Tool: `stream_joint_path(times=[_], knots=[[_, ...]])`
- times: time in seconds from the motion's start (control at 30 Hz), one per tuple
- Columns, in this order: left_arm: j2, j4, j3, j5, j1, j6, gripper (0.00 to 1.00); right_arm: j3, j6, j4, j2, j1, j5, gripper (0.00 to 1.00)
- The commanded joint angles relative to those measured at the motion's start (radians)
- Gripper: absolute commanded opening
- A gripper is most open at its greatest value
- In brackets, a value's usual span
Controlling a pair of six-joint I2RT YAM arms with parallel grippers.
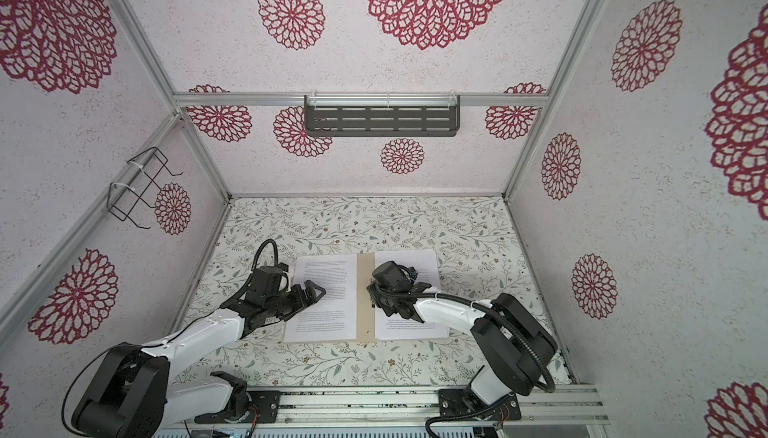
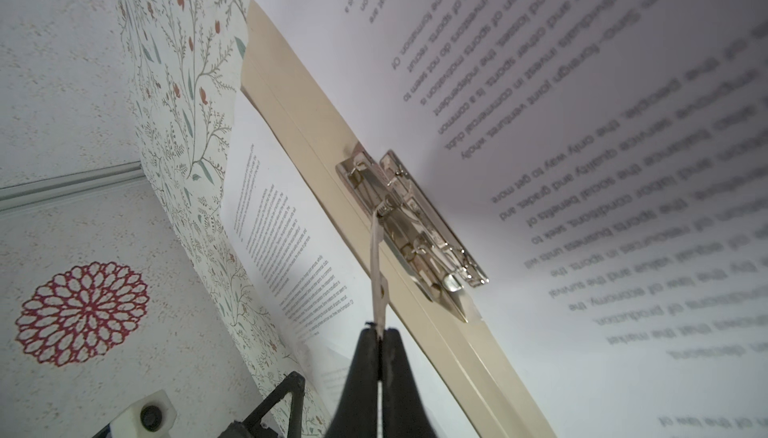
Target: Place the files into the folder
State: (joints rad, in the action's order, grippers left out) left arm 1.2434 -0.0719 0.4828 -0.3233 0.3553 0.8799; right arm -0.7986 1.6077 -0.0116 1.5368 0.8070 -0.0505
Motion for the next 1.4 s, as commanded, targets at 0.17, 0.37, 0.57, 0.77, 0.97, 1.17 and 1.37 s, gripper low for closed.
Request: stream_joint_path(times=[0.17, 0.37, 0.57, 0.77, 0.97, 1.17, 1.37], knots=[[0.036, 0.044, -0.001, -0.015, 0.011, 0.026, 0.97, -0.032, -0.07, 0.001, -0.002, -0.03, -0.02, 0.0], [0.075, 0.069, 0.01, -0.019, 0.02, 0.039, 0.98, -0.087, -0.164, -0.033, 0.045, -0.081, 0.031, 0.0], [0.111, 0.081, 0.019, -0.004, 0.021, 0.048, 0.97, -0.114, -0.22, -0.045, 0.088, -0.107, 0.076, 0.0], [0.145, 0.086, -0.001, 0.014, 0.021, 0.06, 0.97, -0.025, -0.242, -0.11, 0.086, -0.111, 0.096, 0.0], [0.13, 0.055, -0.034, 0.059, 0.021, 0.077, 0.97, 0.107, -0.269, -0.207, 0.065, -0.117, 0.098, 0.0], [0.107, 0.004, -0.053, 0.114, 0.021, 0.08, 0.97, 0.247, -0.31, -0.352, 0.086, -0.146, 0.112, 0.0], [0.102, -0.008, -0.069, 0.13, 0.021, 0.1, 0.97, 0.331, -0.375, -0.406, 0.122, -0.16, 0.078, 0.0]])
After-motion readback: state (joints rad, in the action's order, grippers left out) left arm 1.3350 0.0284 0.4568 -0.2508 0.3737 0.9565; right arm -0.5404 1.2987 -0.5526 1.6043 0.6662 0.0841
